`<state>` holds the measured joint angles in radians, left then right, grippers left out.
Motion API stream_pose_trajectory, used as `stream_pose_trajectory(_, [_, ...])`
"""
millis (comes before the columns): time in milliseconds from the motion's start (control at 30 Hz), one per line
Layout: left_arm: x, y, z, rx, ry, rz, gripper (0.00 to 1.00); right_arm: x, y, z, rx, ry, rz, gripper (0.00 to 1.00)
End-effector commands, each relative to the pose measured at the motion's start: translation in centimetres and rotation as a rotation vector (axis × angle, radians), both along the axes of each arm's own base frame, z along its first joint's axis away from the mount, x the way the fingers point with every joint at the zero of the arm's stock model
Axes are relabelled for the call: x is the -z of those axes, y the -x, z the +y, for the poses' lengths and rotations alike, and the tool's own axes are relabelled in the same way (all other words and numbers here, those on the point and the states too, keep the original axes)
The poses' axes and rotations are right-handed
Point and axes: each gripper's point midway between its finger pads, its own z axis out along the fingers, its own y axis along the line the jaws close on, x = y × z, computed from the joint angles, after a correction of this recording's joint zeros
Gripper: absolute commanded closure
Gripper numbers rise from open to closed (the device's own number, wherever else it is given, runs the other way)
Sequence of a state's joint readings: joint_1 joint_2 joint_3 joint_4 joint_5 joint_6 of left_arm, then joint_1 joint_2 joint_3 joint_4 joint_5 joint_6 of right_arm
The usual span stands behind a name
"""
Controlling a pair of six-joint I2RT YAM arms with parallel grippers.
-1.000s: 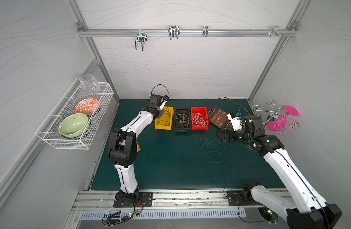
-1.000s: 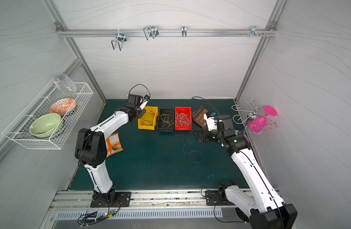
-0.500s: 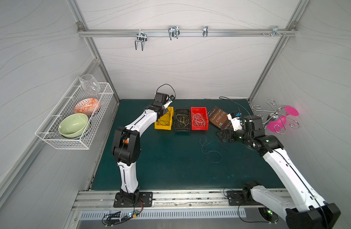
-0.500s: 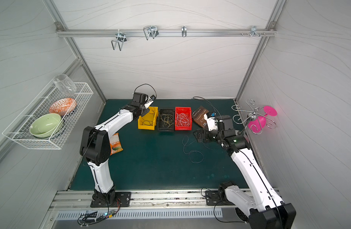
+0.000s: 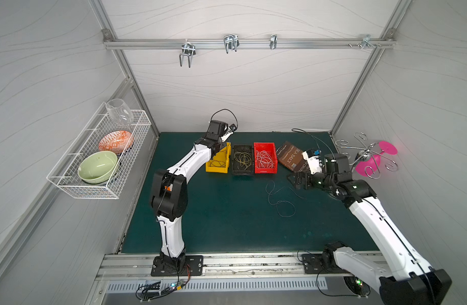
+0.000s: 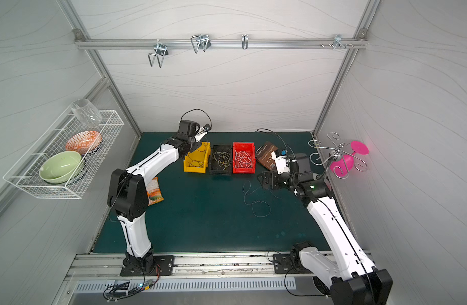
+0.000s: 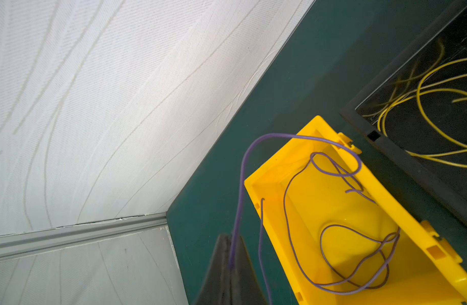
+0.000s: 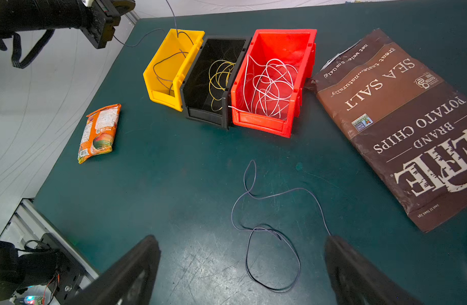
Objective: Untangle and sort cables by color
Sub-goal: Place the cable in the bin.
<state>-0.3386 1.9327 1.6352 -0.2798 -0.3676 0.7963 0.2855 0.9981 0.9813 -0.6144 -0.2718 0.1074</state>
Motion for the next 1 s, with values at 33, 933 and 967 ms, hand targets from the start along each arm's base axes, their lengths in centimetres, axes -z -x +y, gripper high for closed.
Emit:
stream_pose_trajectory(33, [-0.2, -0.8, -0.6, -0.008, 0.049, -0.031, 1.00, -0.1, -0.1, -0.1, 0.000, -0.014, -0.008, 0.01])
stream_pose_trajectory(933, [7.4, 0.4, 3.0, -0.339, 0.432, 0.192, 1.00, 0.9, -0.1, 0.0, 0.003, -0.026, 0.021, 0.01])
stream_pose_trajectory(967, [7.6, 0.5, 3.0, -0.349, 0.430, 0.201, 1.00, 0.9, -0.1, 0.0, 0.003, -0.027, 0.022, 0.01])
